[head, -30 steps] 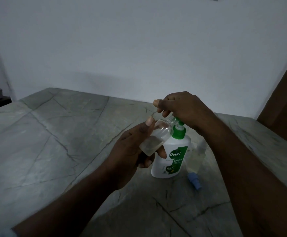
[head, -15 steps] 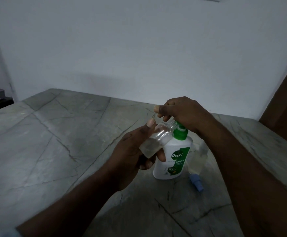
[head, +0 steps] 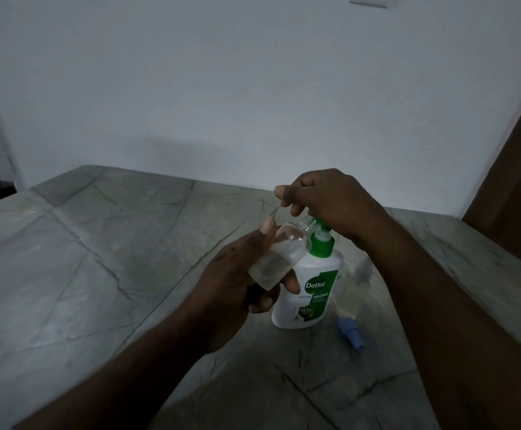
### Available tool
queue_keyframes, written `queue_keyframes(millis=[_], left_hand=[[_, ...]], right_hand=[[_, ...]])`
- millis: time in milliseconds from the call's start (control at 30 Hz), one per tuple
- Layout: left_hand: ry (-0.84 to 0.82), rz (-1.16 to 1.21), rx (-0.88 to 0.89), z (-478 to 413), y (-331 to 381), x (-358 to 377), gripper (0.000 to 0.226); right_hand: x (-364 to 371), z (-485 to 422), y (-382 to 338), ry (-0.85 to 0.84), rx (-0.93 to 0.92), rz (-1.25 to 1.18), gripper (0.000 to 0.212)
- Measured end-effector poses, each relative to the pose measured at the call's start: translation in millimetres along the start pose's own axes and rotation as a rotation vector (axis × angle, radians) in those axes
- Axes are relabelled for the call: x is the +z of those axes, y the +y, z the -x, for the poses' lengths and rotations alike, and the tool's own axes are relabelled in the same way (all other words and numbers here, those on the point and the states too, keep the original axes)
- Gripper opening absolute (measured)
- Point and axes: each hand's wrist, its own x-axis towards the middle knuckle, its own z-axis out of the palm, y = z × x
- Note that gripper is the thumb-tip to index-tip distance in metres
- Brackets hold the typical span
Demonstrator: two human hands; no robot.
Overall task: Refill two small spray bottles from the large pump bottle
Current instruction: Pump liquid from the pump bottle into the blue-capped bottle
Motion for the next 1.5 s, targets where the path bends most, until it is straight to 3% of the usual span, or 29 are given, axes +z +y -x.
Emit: queue_keyframes(millis=[233, 467, 733, 867, 1167, 1367, 1500], left_hand=[[0.014, -0.010, -0.010, 1, -1, 0, 0.066], [0.004, -0.028, -0.033, 1, -2, -1, 0.064], [-0.078, 0.001, -0.034, 2, 3, -1, 0.056], [-0.068, -0.015, -0.044, 1, 2, -2, 0.066], [-0.023, -0.014, -0.071, -1, -2, -6, 0.063], [-0.030, -0.014, -0.069, -2, -4, -8, 0.062], [-0.054, -0.018, -0.043, -2, -3, -8, 0.068]], right_hand=[[2, 1, 1, -0.144, 0.037, -0.002, 0.031], [5, 3, -1, -0.144, 0.023, 0.034, 0.033], [-6, 3, 2, 0.167, -0.093, 0.019, 0.039], [-2, 4, -1, 0.081, -0.055, 0.011, 0.036], [5, 0, 0, -0.131, 0.039, 0.082, 0.035], [6, 0, -1, -0.136, 0.021, 0.128, 0.039], [2, 1, 2, -0.014, -0.002, 0.104, 0.042]])
